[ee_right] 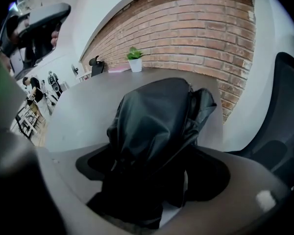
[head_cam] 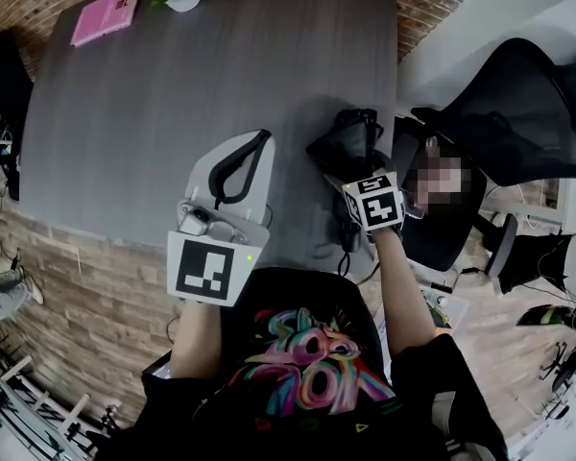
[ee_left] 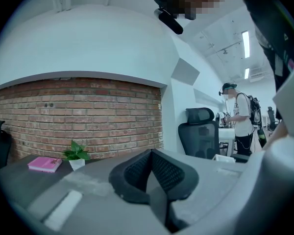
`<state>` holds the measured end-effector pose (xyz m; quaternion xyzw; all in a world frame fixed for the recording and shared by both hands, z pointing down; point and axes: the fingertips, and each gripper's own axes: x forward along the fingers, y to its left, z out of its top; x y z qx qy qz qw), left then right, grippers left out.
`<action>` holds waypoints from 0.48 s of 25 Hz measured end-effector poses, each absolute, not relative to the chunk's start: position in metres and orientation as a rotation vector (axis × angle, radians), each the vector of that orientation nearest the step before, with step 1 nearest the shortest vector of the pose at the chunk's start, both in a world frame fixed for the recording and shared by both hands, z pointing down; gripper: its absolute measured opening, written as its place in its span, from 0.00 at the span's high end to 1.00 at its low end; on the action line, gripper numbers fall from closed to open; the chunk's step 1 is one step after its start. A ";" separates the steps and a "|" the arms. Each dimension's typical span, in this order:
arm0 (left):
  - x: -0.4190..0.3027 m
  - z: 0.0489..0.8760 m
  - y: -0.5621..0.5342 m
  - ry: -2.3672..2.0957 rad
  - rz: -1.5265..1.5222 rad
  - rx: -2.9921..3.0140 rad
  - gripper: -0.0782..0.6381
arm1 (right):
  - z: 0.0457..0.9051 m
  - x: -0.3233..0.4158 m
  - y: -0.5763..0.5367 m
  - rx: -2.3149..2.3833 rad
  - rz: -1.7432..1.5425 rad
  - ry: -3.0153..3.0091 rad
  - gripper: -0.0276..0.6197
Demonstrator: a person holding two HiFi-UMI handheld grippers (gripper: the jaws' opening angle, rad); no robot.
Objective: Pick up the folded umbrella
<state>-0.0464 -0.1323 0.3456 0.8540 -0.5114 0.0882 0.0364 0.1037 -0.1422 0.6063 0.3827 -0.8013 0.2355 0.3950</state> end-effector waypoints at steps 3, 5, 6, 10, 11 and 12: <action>-0.043 0.345 -0.136 -1.568 0.269 2.624 0.89 | 0.610 0.104 -0.144 0.941 0.613 -2.017 0.29; -0.042 0.345 -0.136 -1.568 0.270 2.625 0.89 | 0.611 0.104 -0.144 0.941 0.611 -2.012 0.31; -0.042 0.344 -0.136 -1.569 0.271 2.626 0.89 | 0.610 0.104 -0.144 0.944 0.610 -2.010 0.32; -0.045 0.340 -0.132 -1.571 0.262 2.633 0.89 | 0.608 0.102 -0.142 0.965 0.619 -2.009 0.37; -0.045 0.339 -0.133 -1.574 0.259 2.634 0.89 | 0.608 0.103 -0.142 0.968 0.627 -2.008 0.38; -0.044 0.338 -0.134 -1.577 0.257 2.635 0.89 | 0.608 0.104 -0.143 0.970 0.635 -2.005 0.39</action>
